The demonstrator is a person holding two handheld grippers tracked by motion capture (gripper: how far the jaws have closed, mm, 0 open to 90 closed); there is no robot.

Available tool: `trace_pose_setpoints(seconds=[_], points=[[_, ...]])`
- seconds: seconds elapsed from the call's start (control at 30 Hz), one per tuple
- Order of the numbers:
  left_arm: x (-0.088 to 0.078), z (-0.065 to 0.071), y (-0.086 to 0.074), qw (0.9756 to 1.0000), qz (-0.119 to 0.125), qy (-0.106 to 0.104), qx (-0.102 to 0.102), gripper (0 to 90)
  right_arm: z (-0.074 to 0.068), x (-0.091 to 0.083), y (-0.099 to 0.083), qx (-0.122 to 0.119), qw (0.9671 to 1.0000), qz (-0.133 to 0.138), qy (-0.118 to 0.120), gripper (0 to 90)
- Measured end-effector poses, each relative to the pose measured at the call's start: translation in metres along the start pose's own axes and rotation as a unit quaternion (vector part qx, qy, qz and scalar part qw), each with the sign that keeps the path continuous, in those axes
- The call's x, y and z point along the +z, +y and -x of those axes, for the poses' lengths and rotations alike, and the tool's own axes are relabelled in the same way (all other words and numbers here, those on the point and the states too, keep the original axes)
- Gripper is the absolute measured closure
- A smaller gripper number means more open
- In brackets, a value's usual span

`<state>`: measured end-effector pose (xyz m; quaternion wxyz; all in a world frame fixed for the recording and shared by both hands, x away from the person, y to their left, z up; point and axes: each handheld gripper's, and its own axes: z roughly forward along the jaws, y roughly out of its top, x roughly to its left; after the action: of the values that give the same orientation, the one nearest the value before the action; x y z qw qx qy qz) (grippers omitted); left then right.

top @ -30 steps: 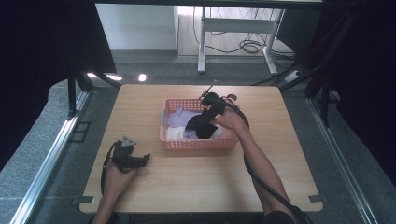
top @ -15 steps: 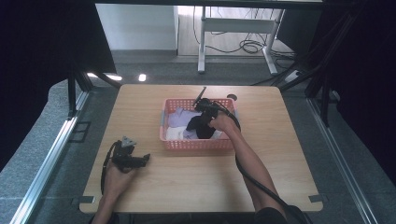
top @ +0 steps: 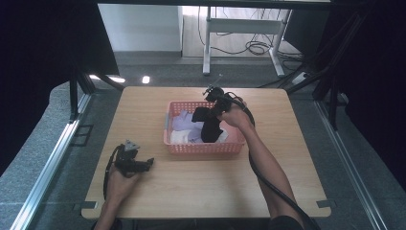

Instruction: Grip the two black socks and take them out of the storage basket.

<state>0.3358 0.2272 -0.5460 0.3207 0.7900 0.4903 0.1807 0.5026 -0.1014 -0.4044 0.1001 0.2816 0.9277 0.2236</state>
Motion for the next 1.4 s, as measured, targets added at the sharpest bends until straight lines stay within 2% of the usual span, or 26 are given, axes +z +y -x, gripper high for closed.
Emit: trace_pose_setpoints(seconds=[0.07, 0.2, 0.37, 0.6, 0.93, 0.97, 1.0, 1.4], points=[[0.000, 0.001, 0.000, 1.0000, 0.003, 0.000, -0.004, 12.0, -0.001, -0.007, 0.001, -0.002, 1.0000, 0.007, 0.000, 80.8], [0.000, 0.000, 0.000, 1.0000, 0.001, 0.001, 0.000, 12.0, -0.002, -0.022, 0.003, -0.002, 0.9998, 0.018, -0.004, 80.8], [0.000, 0.000, 0.000, 1.0000, 0.003, 0.001, -0.002, 12.0, 0.000, -0.033, -0.001, -0.003, 0.9998, 0.018, -0.007, 80.8], [0.000, 0.000, 0.000, 1.0000, 0.003, 0.001, -0.002, 12.0, 0.016, -0.054, -0.019, 0.014, 0.9994, 0.022, -0.022, 80.8], [0.001, 0.001, 0.000, 1.0000, 0.004, 0.001, -0.004, 12.0, 0.046, -0.087, -0.063, 0.059, 0.9965, 0.020, -0.055, 80.8], [0.001, 0.001, 0.000, 1.0000, 0.004, 0.001, -0.004, 12.0, 0.046, -0.087, -0.063, 0.059, 0.9965, 0.020, -0.055, 80.8], [0.001, 0.001, 0.000, 1.0000, 0.004, 0.001, -0.004, 12.0, 0.052, -0.092, -0.074, 0.069, 0.9955, 0.019, -0.062, 80.8], [0.000, 0.000, 0.000, 1.0000, 0.001, 0.001, 0.000, 12.0, 0.079, -0.109, -0.129, 0.119, 0.9882, 0.003, -0.097, 80.7]])
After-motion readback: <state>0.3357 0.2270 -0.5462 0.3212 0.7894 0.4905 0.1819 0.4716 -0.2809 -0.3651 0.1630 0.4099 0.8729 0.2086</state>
